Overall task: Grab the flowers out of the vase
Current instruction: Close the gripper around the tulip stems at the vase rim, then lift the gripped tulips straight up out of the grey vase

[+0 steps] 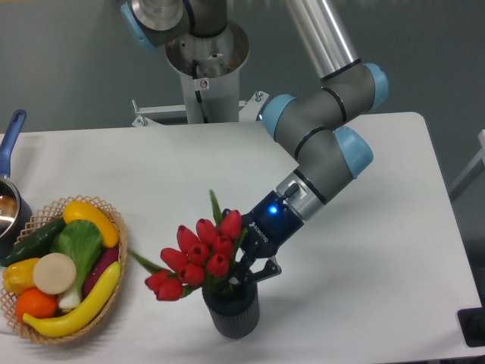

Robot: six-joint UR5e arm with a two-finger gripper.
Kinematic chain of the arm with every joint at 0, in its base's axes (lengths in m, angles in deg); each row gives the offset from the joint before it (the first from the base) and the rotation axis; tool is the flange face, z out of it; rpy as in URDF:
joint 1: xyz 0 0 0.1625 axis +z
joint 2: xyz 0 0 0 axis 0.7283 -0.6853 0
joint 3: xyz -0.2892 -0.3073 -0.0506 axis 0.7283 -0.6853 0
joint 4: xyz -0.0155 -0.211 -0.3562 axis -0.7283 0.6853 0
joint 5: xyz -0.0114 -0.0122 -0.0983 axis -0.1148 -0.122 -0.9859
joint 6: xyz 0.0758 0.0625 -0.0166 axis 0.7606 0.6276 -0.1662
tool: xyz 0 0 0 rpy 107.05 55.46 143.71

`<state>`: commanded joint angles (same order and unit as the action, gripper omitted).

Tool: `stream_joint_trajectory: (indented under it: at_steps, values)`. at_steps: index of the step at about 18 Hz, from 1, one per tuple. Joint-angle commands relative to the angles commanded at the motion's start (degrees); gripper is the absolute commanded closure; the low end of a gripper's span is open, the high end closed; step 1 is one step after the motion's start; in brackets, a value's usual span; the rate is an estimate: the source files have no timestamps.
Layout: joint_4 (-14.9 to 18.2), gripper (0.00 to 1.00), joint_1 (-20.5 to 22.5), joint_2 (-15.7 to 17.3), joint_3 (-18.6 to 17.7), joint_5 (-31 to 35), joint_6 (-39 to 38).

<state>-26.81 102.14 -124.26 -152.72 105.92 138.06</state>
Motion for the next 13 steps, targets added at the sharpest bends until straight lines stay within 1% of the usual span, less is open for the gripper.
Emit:
stream_joint_trajectory:
  at_steps: [3,6,8,11,13]
  values:
    - [0.0,1.0,0.26,0.44,0.09,0.0,-0.52]
    - [0.0,1.0,0.53,1.32,0.79,-0.09,-4.56]
    - [0.0,1.0,0.79,2.37,1.75,-0.44,-7.89]
    - [0.0,1.0,0.79,2.72,4.56,-2.46,-15.8]
    - [0.0,1.0,0.79,3.08,5.88,-3.07,-18.88]
